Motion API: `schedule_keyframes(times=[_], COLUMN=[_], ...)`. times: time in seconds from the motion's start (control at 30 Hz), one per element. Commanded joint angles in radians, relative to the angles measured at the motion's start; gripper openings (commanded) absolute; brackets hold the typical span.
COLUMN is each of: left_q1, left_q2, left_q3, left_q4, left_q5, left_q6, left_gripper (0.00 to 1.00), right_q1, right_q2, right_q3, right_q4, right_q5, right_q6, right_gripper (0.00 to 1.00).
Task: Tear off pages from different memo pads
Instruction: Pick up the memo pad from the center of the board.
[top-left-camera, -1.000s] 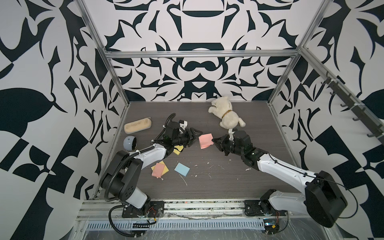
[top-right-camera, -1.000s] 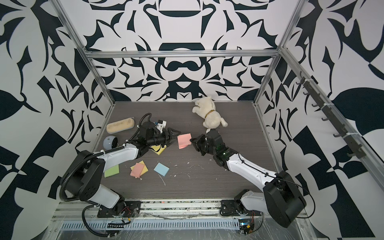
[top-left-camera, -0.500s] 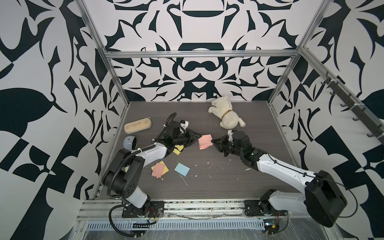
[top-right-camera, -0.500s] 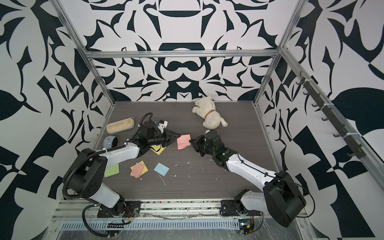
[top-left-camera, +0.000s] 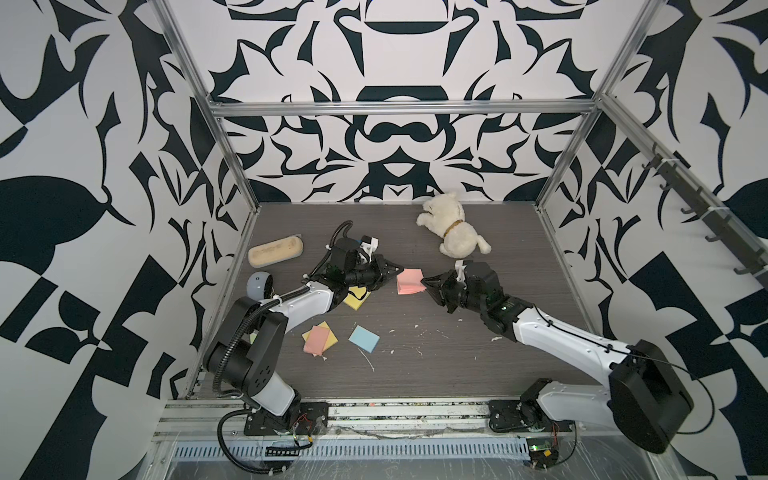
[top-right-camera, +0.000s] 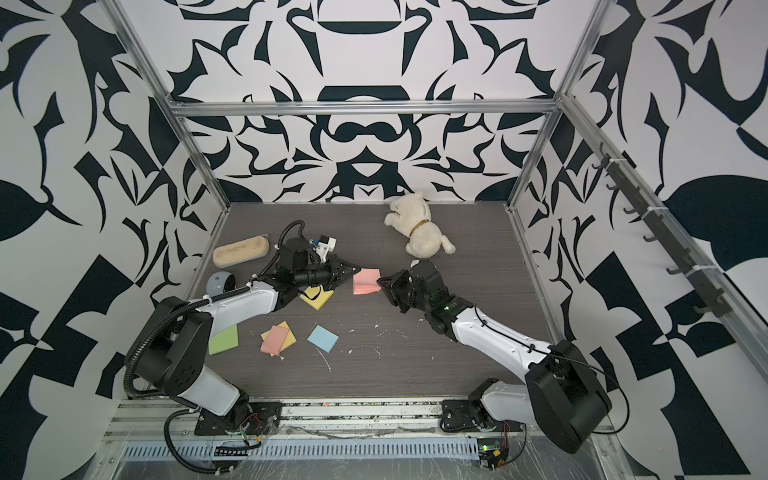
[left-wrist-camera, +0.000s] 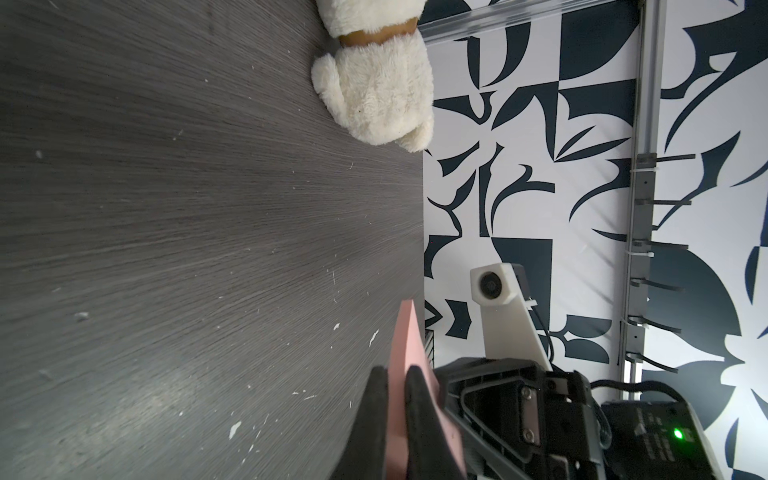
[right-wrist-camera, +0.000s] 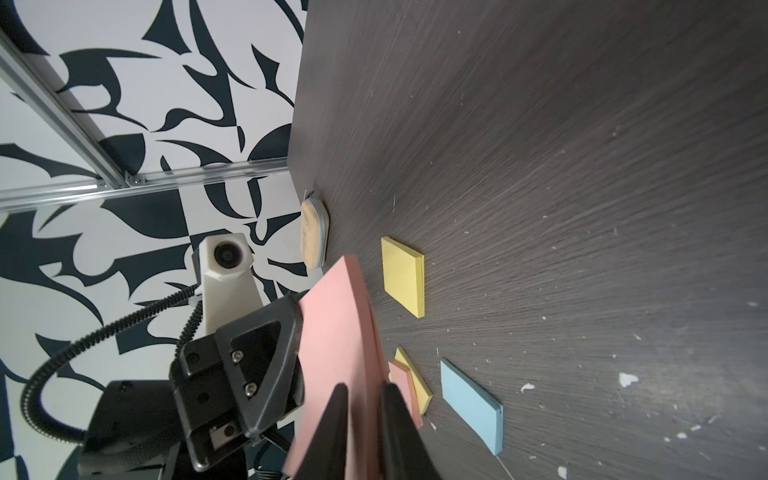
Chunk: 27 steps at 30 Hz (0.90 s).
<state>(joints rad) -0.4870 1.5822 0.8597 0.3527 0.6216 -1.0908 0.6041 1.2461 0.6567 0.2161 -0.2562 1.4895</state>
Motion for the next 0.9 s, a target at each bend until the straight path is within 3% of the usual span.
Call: schedule_keyframes(times=[0.0, 0.13, 0.37, 0.6, 0.87], left_q1=[0.051, 0.077, 0.055, 0.020, -0.007], left_q2=[-0.004, 0.019, 0.041, 0.046, 0.038], left_q3=[0.086, 0.196, 0.241, 0.250, 0.237], left_q4=[-0.211, -0.499, -0.629, -0.658, -0.650], left_q5=[0.042, 0.078, 0.155, 0.182, 0.191], left_q6=[0.072, 0.166, 0.191, 0.244, 0.274], left_gripper=[0.00, 0.00, 0.00, 0.00, 0.00], right_q1=[0.002, 0.006, 0.154, 0.263, 0.294], right_q2=[-0.056, -0.095, -0.013, 0.102, 0.161], right_q3=[0.025, 0.148, 0.405, 0.562, 0.630], right_q4=[-0.100, -0.491, -0.850, -0.979, -1.000], right_q5=[-0.026, 0.034, 0.151, 0.158, 0.184], right_q6=[-0.145, -0.504, -0.959, -1.124, -1.160], right_gripper=[0.33, 0.39, 0.52, 0.53, 0.55])
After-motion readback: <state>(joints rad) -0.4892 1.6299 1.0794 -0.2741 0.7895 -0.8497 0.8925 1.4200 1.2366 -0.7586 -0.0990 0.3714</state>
